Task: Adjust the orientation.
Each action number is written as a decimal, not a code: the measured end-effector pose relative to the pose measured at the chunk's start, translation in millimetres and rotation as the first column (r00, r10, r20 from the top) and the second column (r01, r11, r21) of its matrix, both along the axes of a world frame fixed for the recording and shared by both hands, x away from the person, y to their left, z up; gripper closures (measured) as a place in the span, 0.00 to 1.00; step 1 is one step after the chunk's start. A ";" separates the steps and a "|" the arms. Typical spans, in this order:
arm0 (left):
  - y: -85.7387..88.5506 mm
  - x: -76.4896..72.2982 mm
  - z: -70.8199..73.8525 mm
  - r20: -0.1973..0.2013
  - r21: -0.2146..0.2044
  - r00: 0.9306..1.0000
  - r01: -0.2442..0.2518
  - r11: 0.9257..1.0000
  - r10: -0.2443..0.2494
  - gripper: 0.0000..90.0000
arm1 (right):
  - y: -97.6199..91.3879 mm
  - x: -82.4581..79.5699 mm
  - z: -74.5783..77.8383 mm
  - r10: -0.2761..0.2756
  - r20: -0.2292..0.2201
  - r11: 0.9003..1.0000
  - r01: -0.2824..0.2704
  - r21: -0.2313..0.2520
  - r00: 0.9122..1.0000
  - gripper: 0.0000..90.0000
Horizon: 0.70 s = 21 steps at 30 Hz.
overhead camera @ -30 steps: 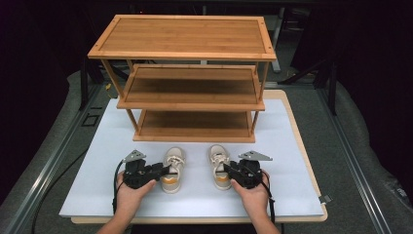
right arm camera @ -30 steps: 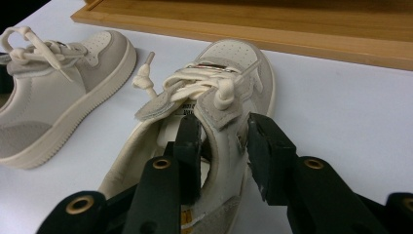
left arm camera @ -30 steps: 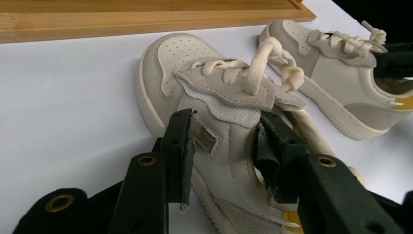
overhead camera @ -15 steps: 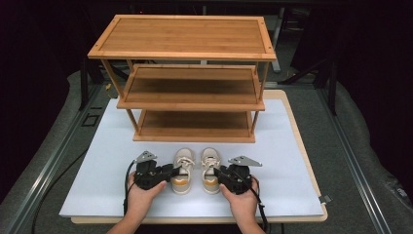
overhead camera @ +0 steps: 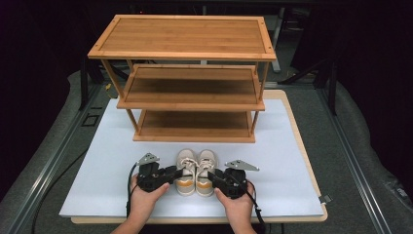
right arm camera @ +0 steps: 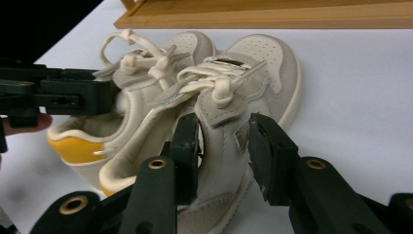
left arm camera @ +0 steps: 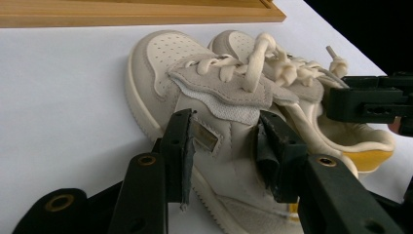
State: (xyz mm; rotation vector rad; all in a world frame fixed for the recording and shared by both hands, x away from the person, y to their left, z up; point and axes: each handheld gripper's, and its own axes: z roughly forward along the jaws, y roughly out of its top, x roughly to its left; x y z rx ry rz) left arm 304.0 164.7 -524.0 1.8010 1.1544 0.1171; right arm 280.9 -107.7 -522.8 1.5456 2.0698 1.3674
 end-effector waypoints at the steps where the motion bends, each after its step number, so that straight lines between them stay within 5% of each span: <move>1: -1.2 -0.6 0.2 0.005 0.007 1.000 -0.003 1.000 0.003 0.66 | 0.7 -1.2 0.3 0.001 0.000 1.000 -0.001 -0.006 1.000 0.72; 6: -0.6 1.8 -0.2 -0.010 -0.014 1.000 -0.003 1.000 0.003 0.67 | 0.6 -0.9 -0.1 -0.002 -0.006 1.000 0.002 0.003 1.000 0.72; 9: -4.0 0.0 -0.7 0.018 0.006 1.000 -0.022 1.000 0.022 0.67 | 4.3 -1.5 -0.5 -0.013 0.018 1.000 0.014 -0.019 1.000 0.72; 21: 1.9 -2.5 -5.9 0.030 -0.036 0.999 -0.029 0.999 0.030 0.64 | 2.0 -1.2 -2.5 -0.025 0.031 1.000 0.025 0.000 0.999 0.67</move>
